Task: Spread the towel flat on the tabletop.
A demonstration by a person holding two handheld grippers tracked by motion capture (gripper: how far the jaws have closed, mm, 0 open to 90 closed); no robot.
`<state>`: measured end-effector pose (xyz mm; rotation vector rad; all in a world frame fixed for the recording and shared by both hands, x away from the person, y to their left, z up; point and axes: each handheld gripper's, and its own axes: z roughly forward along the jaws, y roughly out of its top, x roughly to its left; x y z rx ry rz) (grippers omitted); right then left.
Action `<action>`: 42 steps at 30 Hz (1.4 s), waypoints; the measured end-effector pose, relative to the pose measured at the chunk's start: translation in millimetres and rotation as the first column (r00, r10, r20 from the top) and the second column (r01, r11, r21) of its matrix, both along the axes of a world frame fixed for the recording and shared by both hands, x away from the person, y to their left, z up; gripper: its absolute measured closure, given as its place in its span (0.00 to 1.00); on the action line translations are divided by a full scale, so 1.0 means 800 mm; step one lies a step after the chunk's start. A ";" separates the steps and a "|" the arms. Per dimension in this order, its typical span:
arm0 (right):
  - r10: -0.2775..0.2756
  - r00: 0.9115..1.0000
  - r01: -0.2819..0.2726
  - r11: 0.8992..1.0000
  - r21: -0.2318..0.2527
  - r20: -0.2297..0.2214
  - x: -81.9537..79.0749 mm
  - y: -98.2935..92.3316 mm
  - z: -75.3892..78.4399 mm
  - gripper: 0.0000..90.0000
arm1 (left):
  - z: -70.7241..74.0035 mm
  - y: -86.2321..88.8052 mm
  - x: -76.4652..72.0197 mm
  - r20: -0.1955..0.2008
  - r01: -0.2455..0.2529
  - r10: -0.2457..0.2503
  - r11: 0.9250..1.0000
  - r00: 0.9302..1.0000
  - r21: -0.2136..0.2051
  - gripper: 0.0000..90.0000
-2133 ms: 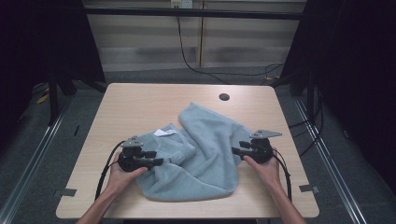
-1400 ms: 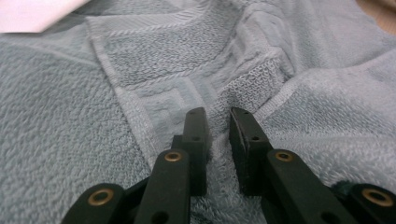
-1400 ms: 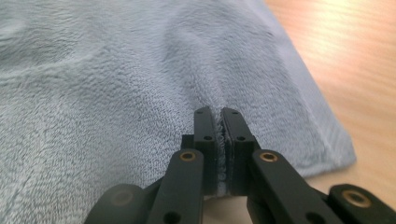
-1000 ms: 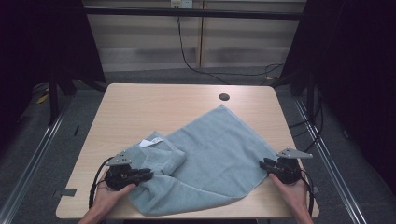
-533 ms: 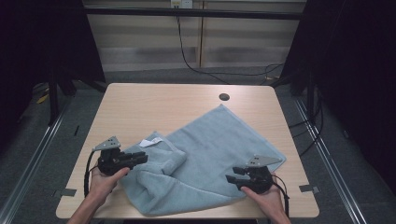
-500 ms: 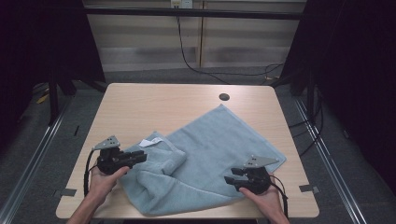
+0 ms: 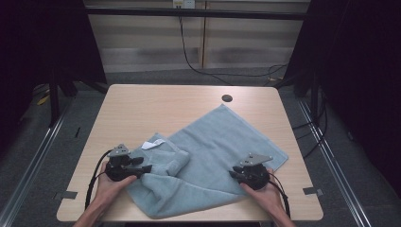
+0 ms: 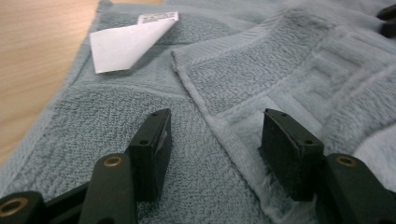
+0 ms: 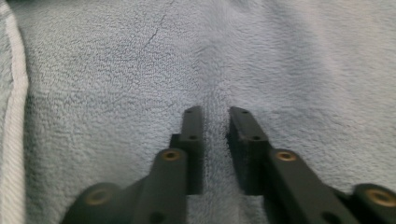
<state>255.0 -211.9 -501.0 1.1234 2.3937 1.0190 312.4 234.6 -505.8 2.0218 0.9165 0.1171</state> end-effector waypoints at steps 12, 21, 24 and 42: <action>-0.099 0.995 0.099 0.995 0.009 -0.008 0.071 -0.028 -0.003 0.94 | 0.003 -0.024 -0.042 -0.024 0.079 -0.079 0.997 0.997 -0.005 0.46; -0.160 0.987 0.160 0.987 0.024 -0.002 0.086 -0.034 -0.001 0.90 | 0.011 -0.038 -0.064 -0.036 0.202 -0.202 0.979 0.979 0.001 0.46; -0.136 0.990 0.133 0.989 0.069 0.037 0.071 -0.026 0.018 0.89 | 0.018 -0.028 -0.058 -0.002 0.189 -0.189 0.982 0.982 -0.029 0.47; 0.355 0.935 -0.350 0.916 0.194 0.008 0.023 0.182 0.046 0.62 | -0.001 -0.007 -0.020 0.009 0.085 -0.085 0.995 0.996 0.046 0.73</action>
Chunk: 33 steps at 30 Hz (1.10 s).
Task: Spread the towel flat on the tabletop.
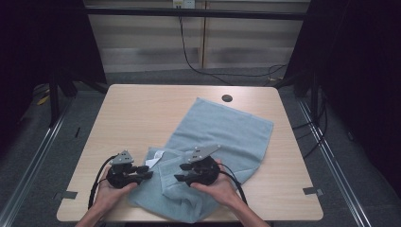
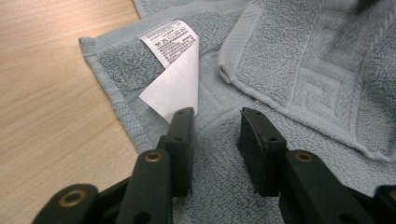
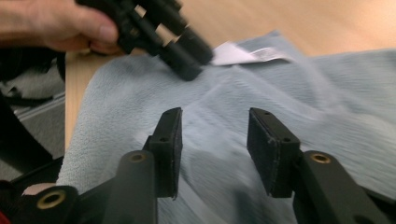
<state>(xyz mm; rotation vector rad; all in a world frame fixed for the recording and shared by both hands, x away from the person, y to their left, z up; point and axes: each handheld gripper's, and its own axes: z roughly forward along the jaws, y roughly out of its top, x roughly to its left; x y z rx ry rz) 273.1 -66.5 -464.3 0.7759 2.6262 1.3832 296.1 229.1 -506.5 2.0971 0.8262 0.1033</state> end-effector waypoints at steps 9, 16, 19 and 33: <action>0.034 0.999 -0.037 0.993 -0.113 -0.020 -0.007 0.024 -0.043 0.59 | 0.000 -0.001 0.000 0.005 -0.010 0.010 1.000 1.000 0.007 0.77; 0.028 0.999 -0.023 0.989 -0.145 0.035 -0.009 0.014 -0.037 0.94 | 0.002 -0.005 -0.007 0.035 -0.016 0.015 0.999 0.999 0.048 0.79; -0.011 0.999 0.016 0.993 -0.113 0.044 -0.008 -0.008 -0.029 0.94 | 0.002 -0.002 -0.009 0.021 -0.018 0.018 0.999 1.000 0.030 0.79; -0.273 0.962 0.274 0.961 -0.026 0.021 -0.050 -0.171 -0.007 0.96 | 0.005 -0.018 -0.042 -0.083 0.032 -0.033 0.999 0.996 -0.016 0.77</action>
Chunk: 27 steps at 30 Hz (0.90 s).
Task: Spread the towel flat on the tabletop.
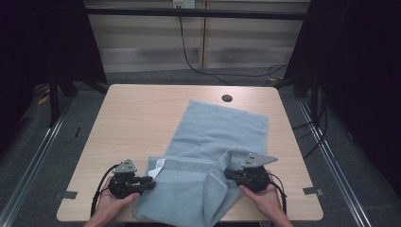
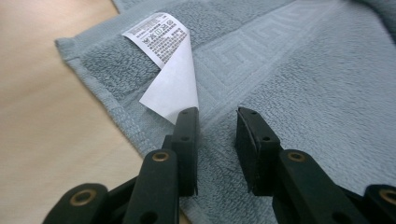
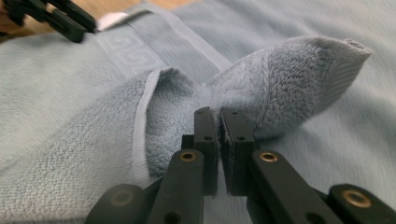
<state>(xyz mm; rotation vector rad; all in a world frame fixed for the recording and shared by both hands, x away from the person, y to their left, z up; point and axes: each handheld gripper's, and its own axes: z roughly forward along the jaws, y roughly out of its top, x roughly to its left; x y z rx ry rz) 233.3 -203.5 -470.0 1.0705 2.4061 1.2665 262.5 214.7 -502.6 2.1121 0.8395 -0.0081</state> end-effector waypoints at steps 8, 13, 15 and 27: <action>-0.111 0.994 0.111 0.994 -0.020 0.003 -0.028 -0.054 0.002 0.86 | 0.007 -0.005 -0.010 0.025 0.028 -0.028 0.999 0.999 0.016 0.70; -0.138 0.990 0.138 0.990 0.011 0.027 -0.012 -0.062 0.020 0.74 | 0.016 -0.013 0.016 0.068 0.012 -0.011 1.000 0.998 -0.016 0.70; -0.139 0.990 0.138 0.990 0.015 0.038 0.004 -0.055 0.027 0.69 | 0.013 -0.021 0.028 0.071 0.007 -0.006 1.000 0.997 -0.003 0.70; -0.108 0.994 0.106 0.993 -0.061 -0.031 0.081 -0.002 0.001 0.52 | 0.001 -0.027 0.030 0.065 0.012 -0.014 0.999 0.998 0.039 0.68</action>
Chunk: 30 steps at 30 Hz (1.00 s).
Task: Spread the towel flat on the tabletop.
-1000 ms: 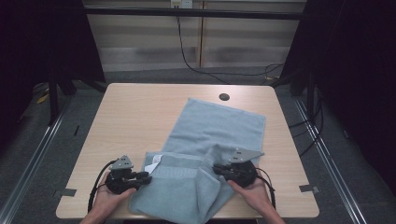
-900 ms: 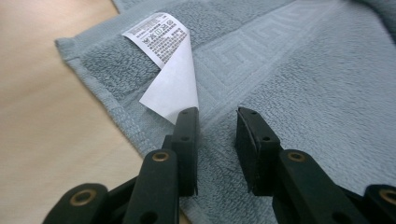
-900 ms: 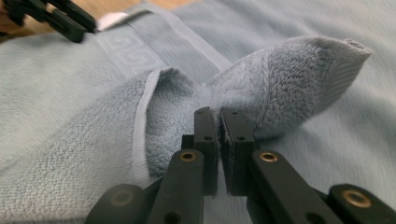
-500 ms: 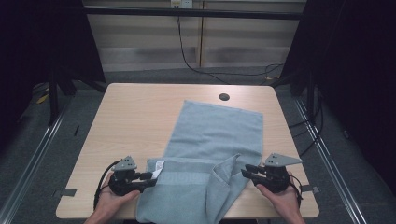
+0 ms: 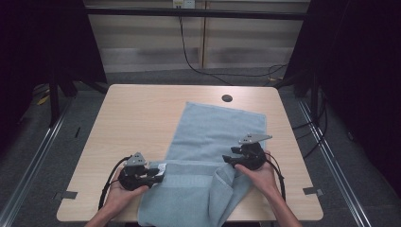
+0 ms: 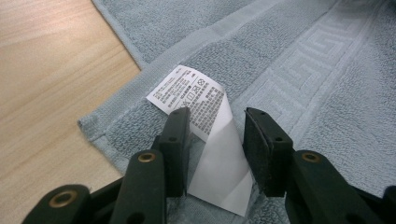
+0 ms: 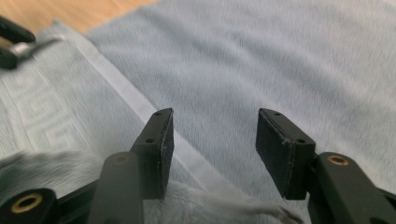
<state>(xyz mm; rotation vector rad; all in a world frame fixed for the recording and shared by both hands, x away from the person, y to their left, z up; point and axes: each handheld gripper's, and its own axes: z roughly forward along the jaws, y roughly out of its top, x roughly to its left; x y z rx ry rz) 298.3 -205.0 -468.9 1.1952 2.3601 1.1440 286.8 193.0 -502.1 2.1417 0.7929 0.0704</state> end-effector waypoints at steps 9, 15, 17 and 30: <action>-0.024 0.999 0.022 0.998 -0.053 -0.031 -0.048 -0.043 -0.019 0.44 | 0.000 0.004 -0.011 -0.017 -0.020 0.020 1.000 1.000 -0.016 0.67; -0.008 0.999 0.005 0.998 -0.062 -0.052 -0.061 -0.048 -0.036 0.48 | 0.001 0.006 -0.012 -0.034 -0.027 0.026 0.999 0.999 -0.019 0.66; 0.001 0.999 -0.004 0.998 -0.061 -0.043 -0.059 -0.047 -0.037 0.63 | 0.003 0.008 -0.010 -0.029 -0.019 0.018 1.000 0.999 -0.023 0.59; -0.031 0.999 0.029 0.997 -0.066 -0.026 -0.017 -0.048 -0.039 0.90 | -0.002 0.033 0.042 -0.026 -0.098 0.097 0.995 0.995 -0.032 0.43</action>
